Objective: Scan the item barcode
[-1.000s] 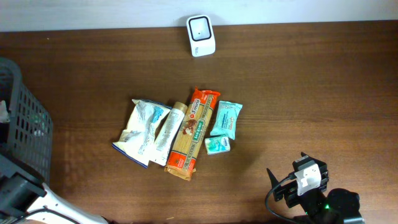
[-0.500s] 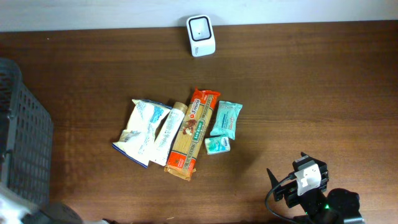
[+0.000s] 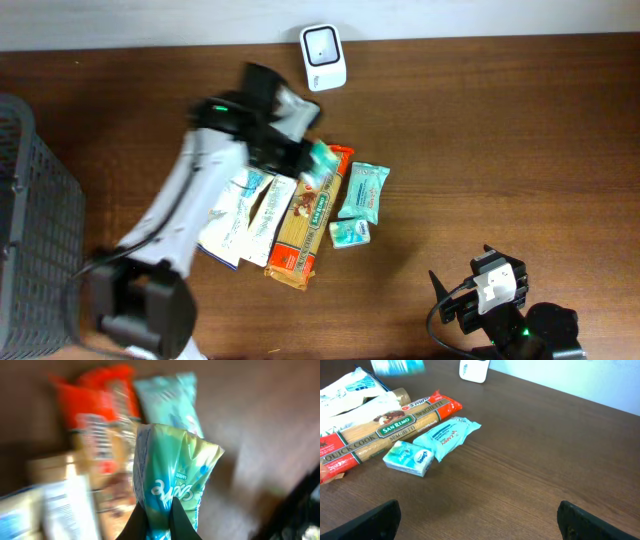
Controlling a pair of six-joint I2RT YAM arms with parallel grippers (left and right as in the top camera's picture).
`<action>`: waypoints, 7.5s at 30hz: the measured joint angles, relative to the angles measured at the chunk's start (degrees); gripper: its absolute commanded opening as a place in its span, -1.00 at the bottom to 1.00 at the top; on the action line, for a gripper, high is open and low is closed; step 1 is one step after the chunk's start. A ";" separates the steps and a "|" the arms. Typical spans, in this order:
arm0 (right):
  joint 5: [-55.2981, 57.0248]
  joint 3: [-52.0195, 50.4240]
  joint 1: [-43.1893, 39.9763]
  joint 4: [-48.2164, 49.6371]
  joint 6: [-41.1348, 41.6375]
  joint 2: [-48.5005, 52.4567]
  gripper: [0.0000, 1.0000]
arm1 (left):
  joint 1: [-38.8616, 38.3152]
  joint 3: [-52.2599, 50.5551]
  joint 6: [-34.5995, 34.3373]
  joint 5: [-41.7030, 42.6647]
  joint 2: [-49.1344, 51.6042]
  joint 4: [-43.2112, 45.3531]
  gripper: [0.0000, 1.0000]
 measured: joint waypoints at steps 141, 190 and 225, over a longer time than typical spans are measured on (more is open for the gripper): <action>-21.07 50.66 3.37 -0.20 27.17 103.54 0.40 | 39.30 16.76 -0.13 -33.94 -12.52 -12.46 0.99; -18.18 60.41 15.74 -19.21 0.94 120.85 -0.60 | 39.30 16.76 -0.13 -33.94 -12.52 -12.46 0.98; -3.15 88.28 12.50 12.83 33.75 111.54 -0.92 | 39.30 16.76 -0.13 -33.94 -12.55 -12.85 0.98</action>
